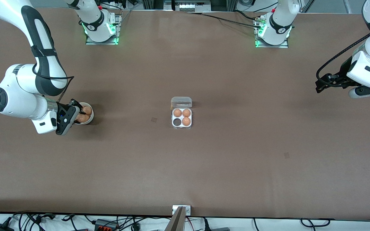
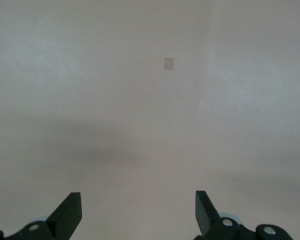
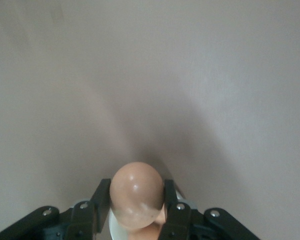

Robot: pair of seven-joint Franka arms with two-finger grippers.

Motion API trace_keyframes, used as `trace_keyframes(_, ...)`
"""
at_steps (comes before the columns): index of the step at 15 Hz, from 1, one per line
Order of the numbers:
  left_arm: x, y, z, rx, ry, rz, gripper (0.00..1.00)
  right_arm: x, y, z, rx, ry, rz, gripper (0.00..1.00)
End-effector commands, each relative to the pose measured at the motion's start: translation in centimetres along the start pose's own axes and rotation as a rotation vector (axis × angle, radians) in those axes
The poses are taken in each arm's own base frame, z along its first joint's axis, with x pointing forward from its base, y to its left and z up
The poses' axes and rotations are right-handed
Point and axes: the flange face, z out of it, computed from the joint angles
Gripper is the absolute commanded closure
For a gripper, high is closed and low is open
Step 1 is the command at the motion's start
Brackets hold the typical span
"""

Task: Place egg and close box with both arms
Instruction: 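Carry the egg with the right gripper to the egg box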

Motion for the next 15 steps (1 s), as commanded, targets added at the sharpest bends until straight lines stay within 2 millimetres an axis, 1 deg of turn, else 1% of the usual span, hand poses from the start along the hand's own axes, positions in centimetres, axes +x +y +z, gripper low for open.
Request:
trace_keyframes(1,0.1,-0.1,-0.5,-0.005,-0.005,0.01,0.0,5.1,-2.1,0.2,-0.026,0.068,0.141,1.0)
trace_keyframes(2,0.1,-0.1,-0.5,-0.005,-0.005,0.01,0.0,7.0,-3.3,0.3,-0.038,0.107,0.2,1.0)
trace_keyframes(3,0.0,-0.1,-0.6,-0.006,-0.003,0.01,0.0,9.4,-5.3,0.7,-0.039,0.14,0.246,1.0)
trace_keyframes(5,0.0,-0.1,-0.6,-0.006,-0.003,0.01,0.0,12.6,-8.3,1.3,-0.039,0.166,0.334,1.0)
trace_keyframes(8,0.0,-0.1,-0.6,-0.006,-0.003,0.01,0.0,17.4,-13.6,3.2,-0.046,0.2,0.463,1.0)
trace_keyframes(11,0.0,-0.1,-0.6,-0.006,-0.003,0.01,0.0,20.8,-18.0,6.4,-0.05,0.229,0.55,1.0)
trace_keyframes(13,0.1,-0.1,-0.5,-0.005,-0.005,0.01,0.0,22.8,-20.5,8.2,-0.061,0.268,0.578,1.0)
trace_keyframes(14,0.0,-0.2,-0.6,-0.004,-0.003,0.01,0.0,23.9,-21.7,9.2,-0.068,0.29,0.582,1.0)
trace_keyframes(15,0.0,-0.1,-0.6,-0.006,-0.003,0.01,0.0,24.6,-22.2,9.8,-0.071,0.309,0.596,1.0)
